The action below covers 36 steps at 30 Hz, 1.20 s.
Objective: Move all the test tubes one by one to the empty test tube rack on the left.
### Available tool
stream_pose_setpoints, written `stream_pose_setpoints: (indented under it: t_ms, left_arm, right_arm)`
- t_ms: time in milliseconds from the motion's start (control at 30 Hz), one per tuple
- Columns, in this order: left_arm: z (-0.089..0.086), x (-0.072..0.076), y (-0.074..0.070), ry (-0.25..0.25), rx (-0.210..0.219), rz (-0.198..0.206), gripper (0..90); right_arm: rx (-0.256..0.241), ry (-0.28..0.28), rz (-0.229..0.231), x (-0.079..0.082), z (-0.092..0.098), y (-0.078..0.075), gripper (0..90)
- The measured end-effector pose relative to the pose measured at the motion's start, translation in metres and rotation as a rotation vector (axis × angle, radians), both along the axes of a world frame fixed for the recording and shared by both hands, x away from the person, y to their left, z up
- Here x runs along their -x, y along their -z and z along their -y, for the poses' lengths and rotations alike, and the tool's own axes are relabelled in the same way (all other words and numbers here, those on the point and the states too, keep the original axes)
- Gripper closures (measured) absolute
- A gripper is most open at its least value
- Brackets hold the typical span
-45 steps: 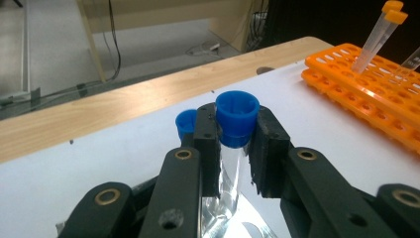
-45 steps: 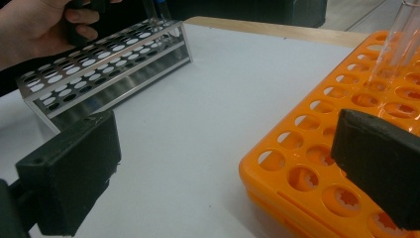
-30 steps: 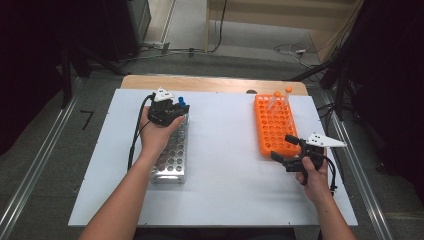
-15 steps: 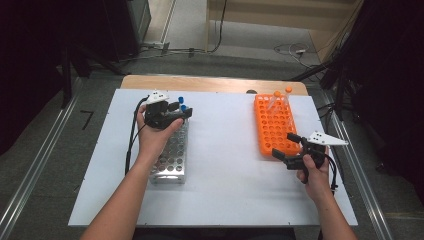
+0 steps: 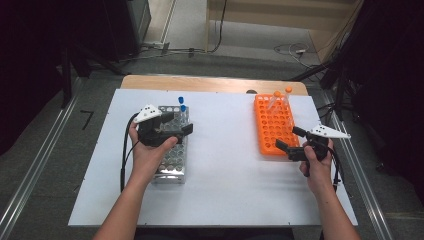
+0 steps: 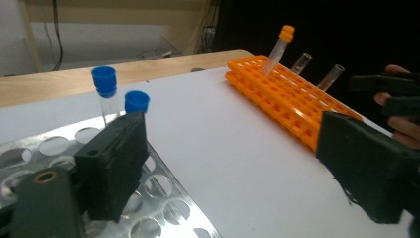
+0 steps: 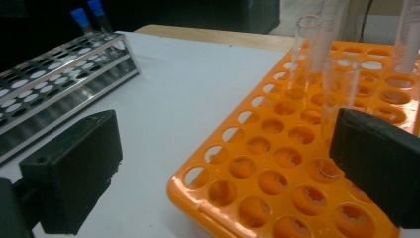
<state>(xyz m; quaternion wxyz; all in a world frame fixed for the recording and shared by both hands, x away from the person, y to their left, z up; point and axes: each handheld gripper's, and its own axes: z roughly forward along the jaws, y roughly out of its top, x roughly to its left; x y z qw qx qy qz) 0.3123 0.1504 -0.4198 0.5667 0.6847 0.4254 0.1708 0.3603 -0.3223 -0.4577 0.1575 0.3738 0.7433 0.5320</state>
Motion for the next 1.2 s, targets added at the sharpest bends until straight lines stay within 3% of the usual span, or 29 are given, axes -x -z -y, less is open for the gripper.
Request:
stream_pose_setpoints:
  t_ms: [233,500,600,767,867,967,1200]
  left_arm:
    - [-0.001,0.019,0.003,0.028,0.003,-0.006,4.3]
    - [0.002,0.03,0.008,0.055,0.003,-0.011,1.7]
    - [0.002,0.031,0.007,0.053,0.004,-0.01,1.7]
    - [0.002,0.032,0.009,0.056,0.003,-0.016,1.7]
    - [0.001,0.032,0.01,0.053,0.005,-0.019,1.7]
    - [0.002,0.032,0.011,0.053,0.005,-0.021,1.7]
    - [0.002,0.032,0.012,0.058,0.003,-0.018,1.7]
  right_arm:
    - [0.043,0.056,-0.043,-0.015,0.005,0.005,4.2]
    - [0.09,0.15,-0.073,-0.032,0.008,0.013,21.6]
    - [0.108,0.195,-0.056,-0.037,0.006,0.017,33.4]
    - [0.135,0.215,-0.019,-0.042,0.002,0.023,50.7]
    - [0.115,0.211,-0.015,-0.042,0.003,0.024,57.1]
    - [0.127,0.224,0.018,-0.042,0.001,0.024,64.5]
    - [0.15,0.247,0.016,-0.042,0.0,0.026,72.6]
